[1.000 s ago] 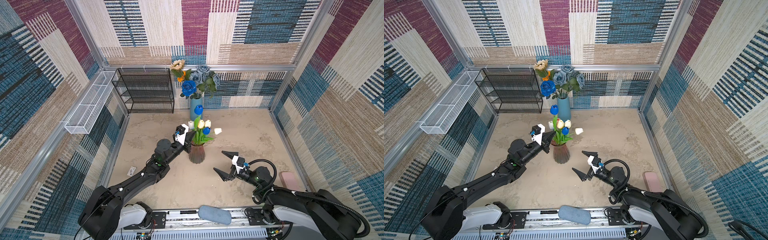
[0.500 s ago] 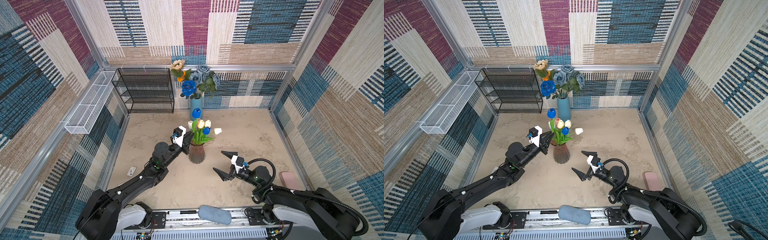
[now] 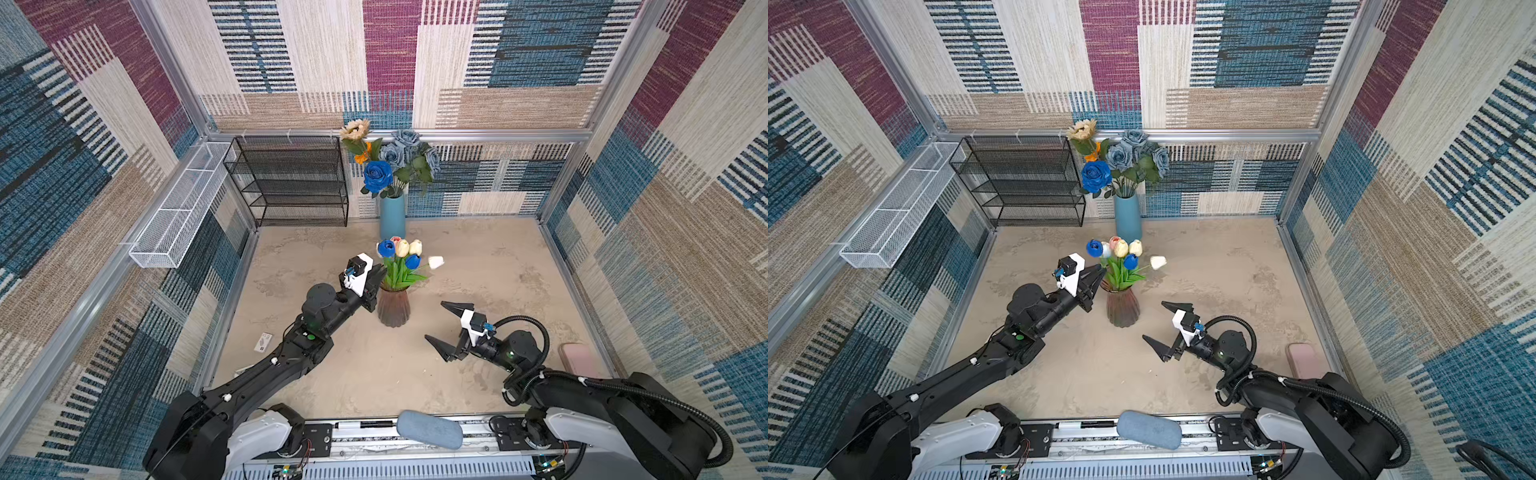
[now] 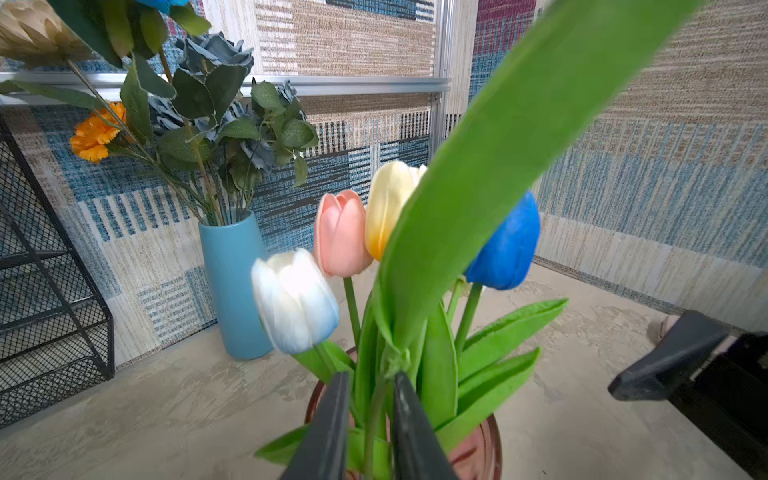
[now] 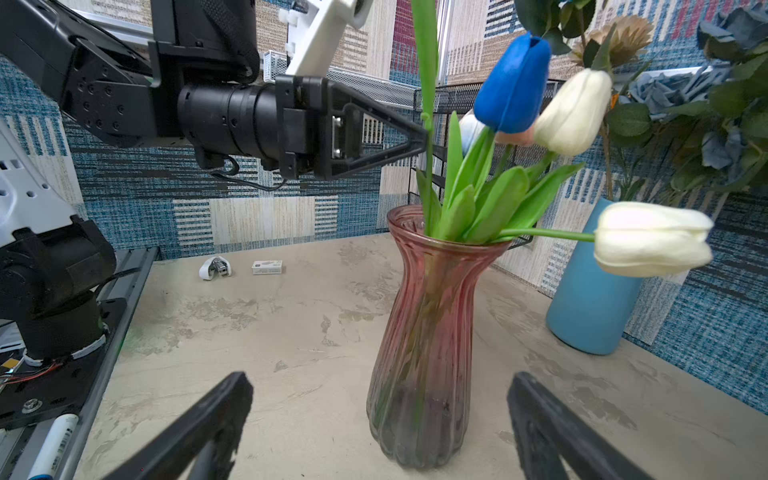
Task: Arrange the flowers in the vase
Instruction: 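Open the left gripper and draw it back from the vase, then close the right gripper around the pink vase while the left gripper waits beside it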
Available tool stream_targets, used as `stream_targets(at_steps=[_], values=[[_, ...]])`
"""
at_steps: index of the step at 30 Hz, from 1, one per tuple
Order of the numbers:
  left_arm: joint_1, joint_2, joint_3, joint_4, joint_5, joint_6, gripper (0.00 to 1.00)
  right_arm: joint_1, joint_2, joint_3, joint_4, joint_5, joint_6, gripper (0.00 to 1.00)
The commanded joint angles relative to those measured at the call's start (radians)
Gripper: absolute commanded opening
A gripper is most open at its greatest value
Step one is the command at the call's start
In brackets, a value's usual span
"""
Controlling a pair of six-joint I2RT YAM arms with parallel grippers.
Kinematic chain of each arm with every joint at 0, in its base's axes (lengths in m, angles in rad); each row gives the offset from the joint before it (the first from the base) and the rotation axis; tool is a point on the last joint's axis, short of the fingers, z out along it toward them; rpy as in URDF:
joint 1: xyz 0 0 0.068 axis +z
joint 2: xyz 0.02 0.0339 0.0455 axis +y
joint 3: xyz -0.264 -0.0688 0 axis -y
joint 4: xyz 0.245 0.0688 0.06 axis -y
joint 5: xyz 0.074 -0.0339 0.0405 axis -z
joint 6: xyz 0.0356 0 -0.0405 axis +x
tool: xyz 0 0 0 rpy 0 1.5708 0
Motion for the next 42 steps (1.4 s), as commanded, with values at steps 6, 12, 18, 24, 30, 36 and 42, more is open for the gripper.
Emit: stream_targets(at_steps=[6,12,18,24,30,36,42], values=[[0.001,-0.003,0.077,-0.233,0.027,0.013,0.24,0.0,-0.017,0.002,0.032,-0.009,0.01,1.0],[0.002,-0.076,0.105,-0.313,0.011,0.037,0.35,0.001,-0.017,0.003,0.031,-0.011,0.011,1.0],[0.009,-0.125,0.147,-0.424,-0.026,0.108,0.41,0.0,-0.017,0.003,0.03,-0.011,0.01,1.0],[0.024,-0.197,0.017,-0.276,-0.042,0.093,0.43,0.001,-0.014,0.004,0.019,0.013,0.004,1.0],[0.027,-0.307,-0.124,-0.161,-0.068,0.074,0.71,0.001,0.067,0.081,-0.056,0.111,0.021,1.0],[0.027,-0.346,-0.216,-0.178,-0.078,0.058,0.85,0.001,0.231,0.183,-0.023,0.119,0.056,1.0],[0.027,-0.341,-0.339,-0.059,-0.065,-0.004,0.96,0.001,0.425,0.267,0.105,0.086,0.045,1.0]])
